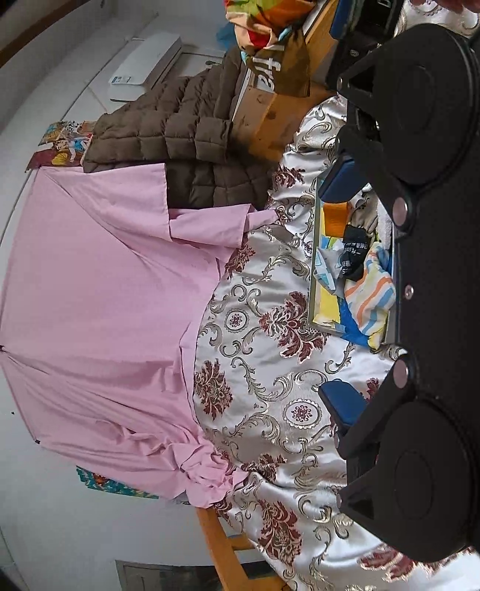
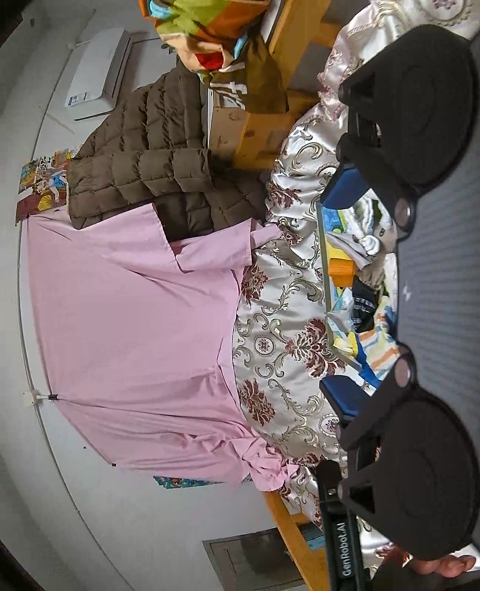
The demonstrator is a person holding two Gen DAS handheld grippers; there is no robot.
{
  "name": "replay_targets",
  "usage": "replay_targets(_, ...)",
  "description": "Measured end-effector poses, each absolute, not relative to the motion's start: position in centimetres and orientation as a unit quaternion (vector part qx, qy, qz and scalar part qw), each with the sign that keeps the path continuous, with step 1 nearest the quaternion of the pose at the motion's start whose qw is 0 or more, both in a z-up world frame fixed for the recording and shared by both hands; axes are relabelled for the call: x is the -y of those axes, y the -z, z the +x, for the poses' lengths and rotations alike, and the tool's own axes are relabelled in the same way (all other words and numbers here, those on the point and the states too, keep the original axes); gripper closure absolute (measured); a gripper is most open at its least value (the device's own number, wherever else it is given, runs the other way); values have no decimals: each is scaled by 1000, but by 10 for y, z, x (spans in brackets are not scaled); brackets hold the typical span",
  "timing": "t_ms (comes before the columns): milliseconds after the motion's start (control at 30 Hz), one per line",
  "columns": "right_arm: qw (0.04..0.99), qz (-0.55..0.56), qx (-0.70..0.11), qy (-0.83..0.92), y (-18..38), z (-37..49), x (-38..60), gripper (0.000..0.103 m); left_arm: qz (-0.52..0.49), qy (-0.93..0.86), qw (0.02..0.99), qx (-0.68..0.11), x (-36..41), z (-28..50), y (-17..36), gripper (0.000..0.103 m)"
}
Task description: Organize soft objects
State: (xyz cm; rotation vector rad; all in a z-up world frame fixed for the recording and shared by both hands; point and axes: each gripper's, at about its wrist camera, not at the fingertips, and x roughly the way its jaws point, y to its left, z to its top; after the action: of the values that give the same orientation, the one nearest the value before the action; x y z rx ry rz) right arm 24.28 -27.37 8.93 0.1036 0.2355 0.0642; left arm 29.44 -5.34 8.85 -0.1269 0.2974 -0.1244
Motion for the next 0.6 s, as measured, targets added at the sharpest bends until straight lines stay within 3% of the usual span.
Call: replay_targets(600, 994, 59, -84, -24, -87, 178, 269, 4, -57, 49, 988, -133, 45, 224, -83, 1)
